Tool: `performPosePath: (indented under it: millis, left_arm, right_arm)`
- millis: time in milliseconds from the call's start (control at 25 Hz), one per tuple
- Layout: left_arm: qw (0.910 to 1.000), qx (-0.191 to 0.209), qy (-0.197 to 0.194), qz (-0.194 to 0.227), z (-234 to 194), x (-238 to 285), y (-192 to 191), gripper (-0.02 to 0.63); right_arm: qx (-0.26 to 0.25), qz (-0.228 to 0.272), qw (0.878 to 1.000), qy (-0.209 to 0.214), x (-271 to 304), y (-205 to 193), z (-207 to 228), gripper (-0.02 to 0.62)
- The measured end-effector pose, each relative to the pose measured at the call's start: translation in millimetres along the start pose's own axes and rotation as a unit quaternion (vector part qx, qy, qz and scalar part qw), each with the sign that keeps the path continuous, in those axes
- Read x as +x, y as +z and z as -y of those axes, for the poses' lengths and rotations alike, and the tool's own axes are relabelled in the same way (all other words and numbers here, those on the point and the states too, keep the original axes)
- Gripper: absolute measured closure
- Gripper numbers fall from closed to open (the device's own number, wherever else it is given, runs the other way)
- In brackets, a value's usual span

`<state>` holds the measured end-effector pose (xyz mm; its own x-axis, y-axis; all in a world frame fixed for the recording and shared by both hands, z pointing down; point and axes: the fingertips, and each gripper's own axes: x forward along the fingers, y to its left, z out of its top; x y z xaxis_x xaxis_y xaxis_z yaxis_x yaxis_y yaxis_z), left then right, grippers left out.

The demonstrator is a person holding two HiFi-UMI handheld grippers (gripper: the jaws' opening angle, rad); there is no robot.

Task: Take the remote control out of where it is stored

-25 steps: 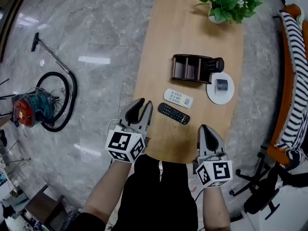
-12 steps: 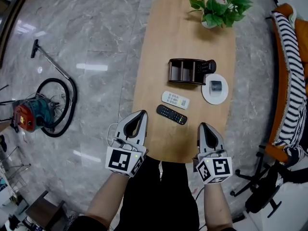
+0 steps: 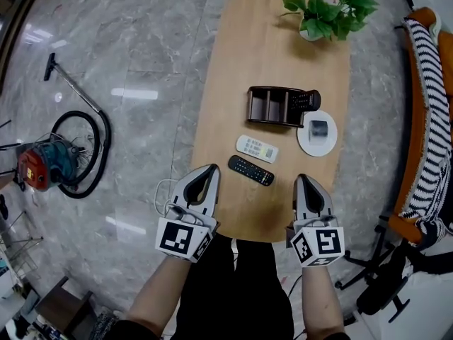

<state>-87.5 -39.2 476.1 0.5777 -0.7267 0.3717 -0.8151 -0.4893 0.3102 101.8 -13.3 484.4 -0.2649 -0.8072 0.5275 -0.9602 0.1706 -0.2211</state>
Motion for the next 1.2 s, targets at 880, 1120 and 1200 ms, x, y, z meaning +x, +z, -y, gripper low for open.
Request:
performPosePath:
  millis: [880,1120,1200]
  left_arm:
    - [0.9997,-0.019,0.006,-0.018,-1,26,-3,0.598]
    - [0.9994,-0.011,0.018,-0.027,-14,22,-5,0.598]
    - [0.9992,-0.013,0.025,-0.027,-21,21,-7,0.598]
  right_arm:
    - [0.020,0.057,0.996,-0.070,118,70,66,0.394]
    - [0.004,0.043,0.997,-0.069,150,72,78,0.393]
    - [-0.003,0.040,0.997,-0.065,155,73,77,0.393]
